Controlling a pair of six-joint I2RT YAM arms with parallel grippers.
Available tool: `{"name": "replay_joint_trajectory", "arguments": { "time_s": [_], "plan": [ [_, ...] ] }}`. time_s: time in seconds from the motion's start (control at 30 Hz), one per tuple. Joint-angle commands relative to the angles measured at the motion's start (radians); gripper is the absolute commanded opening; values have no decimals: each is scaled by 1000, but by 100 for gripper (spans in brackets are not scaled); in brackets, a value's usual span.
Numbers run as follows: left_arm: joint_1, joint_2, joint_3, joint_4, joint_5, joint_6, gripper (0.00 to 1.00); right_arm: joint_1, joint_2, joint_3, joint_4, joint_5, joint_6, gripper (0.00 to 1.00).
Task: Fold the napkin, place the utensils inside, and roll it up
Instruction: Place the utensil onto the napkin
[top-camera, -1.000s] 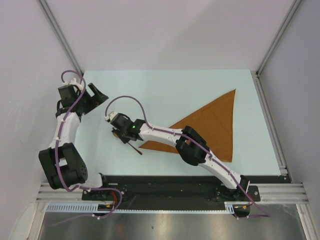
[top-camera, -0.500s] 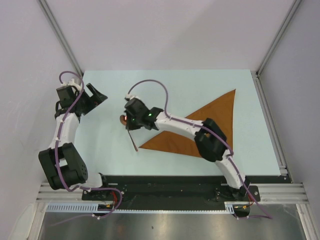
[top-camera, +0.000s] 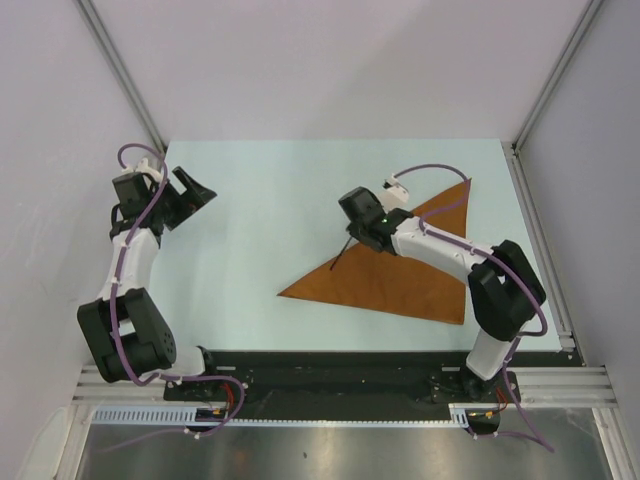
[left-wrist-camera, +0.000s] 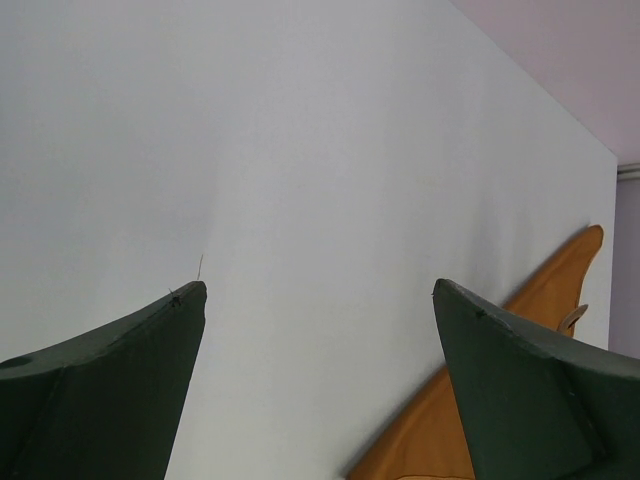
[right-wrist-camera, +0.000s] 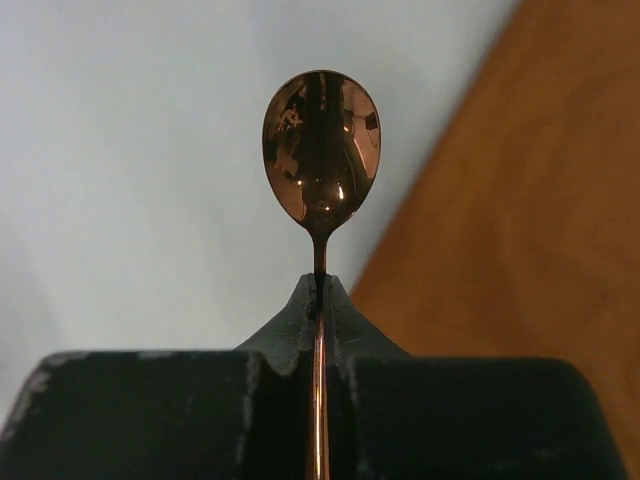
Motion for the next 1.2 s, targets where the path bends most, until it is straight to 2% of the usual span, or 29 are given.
{"name": "replay_joint_trajectory", "arguments": {
  "time_s": [0.0,0.17,0.3,0.43,0.73,1.17],
  "plan": [
    [11,-29,-9,47,43,-23,100,-60,-76,-65,-113,184,173,0],
    [11,-29,-10,56,58,-34,100,-149,-100,-102,-174,206,184,0],
    [12,-25,-14,63,70,-42,100,-210,-90,-143,-150,163,199,0],
    [11,-25,-15,65,72,-45,100,-221,-30,-110,-128,157,163,0],
    [11,-23,-17,66,75,-46,100,-232,87,-77,-150,129,245,0],
    [12,-25,-17,68,81,-49,100,-238,159,-27,-182,138,311,0]
  ]
}}
